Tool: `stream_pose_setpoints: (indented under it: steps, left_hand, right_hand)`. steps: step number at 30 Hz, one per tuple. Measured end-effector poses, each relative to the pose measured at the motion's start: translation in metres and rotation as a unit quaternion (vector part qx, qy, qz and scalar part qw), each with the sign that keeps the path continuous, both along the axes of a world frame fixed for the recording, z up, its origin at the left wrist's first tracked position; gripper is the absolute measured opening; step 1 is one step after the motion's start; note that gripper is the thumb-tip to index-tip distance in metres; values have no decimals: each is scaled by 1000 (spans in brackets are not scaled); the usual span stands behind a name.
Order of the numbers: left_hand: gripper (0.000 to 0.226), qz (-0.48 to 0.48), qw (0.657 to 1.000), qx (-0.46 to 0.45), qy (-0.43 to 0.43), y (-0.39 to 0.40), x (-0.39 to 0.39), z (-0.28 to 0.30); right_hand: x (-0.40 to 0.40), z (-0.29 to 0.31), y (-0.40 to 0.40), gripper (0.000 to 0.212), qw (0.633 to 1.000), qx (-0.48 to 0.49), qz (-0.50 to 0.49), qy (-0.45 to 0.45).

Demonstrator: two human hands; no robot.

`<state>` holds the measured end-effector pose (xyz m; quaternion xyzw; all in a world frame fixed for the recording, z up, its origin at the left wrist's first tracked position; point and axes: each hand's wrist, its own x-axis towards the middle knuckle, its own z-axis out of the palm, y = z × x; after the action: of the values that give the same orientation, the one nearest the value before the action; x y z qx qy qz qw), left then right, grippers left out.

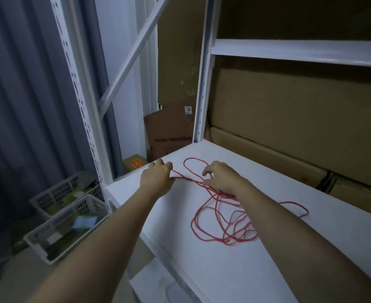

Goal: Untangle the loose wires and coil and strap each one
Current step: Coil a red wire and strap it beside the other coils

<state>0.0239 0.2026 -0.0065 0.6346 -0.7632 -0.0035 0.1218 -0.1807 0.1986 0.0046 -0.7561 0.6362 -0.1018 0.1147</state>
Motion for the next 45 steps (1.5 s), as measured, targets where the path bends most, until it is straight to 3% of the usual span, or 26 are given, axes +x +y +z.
stream_pose_setpoints:
  steps: [3, 7, 10, 13, 17, 19, 22, 26, 28, 32, 34, 37, 40, 42, 45]
  left_hand:
    - [45, -37, 997, 54, -44, -45, 6, -15]
    - [33, -118, 987, 92, -51, -84, 15, -34]
    - [26, -166, 982, 83, -40, -107, 19, -42]
    - [26, -218, 971, 81, -62, -129, 13, -40]
    - [19, -279, 955, 74, -65, -136, -3, -33]
    - [19, -310, 949, 55, -29, -137, -10, -29]
    - [27, -371, 920, 69, 105, -126, -22, -19]
    - [34, -437, 824, 219, 285, -95, -56, 0]
    - [37, -451, 810, 255, 275, -83, -71, 2]
    - [26, -521, 829, 164, 118, -77, -87, -15]
    - [27, -555, 817, 137, 69, -75, -89, -22]
    - [29, -597, 799, 73, -11, -73, -91, -29]
    - [27, -616, 787, -5, -42, -70, -93, -30]
    - [26, -614, 789, -26, 9, -69, -93, -24]
    - [21, -588, 797, -59, 127, -66, -95, -4]
  right_hand:
    - [11, -11, -38, 37, 995, 98, -1, -20]
    - [16, -13, -66, 22, 988, 144, 12, -49]
    - [7, -6, -68, 19, 981, 103, -30, -162]
    - [-5, 6, -62, 17, 950, 32, -122, -287]
    - [-14, 11, -40, 22, 923, -79, -243, -288]
    - [-15, 13, -28, 18, 882, -143, -304, -329]
    - [-14, 25, -10, 9, 815, -217, -365, -395]
    - [-8, 45, 16, 10, 763, -248, -369, -468]
    - [-8, 53, 25, 12, 756, -277, -374, -461]
    - [-14, 58, 40, 7, 828, -331, -398, -218]
    - [-21, 51, 44, 11, 876, -240, -397, -133]
    - [-21, 31, 52, 36, 906, -47, -393, -152]
    - [-15, 15, 65, 27, 923, -57, -355, -140]
    - [-11, 7, 76, 20, 928, -59, -328, -168]
    - [-12, 8, 89, 29, 933, -6, -296, -206]
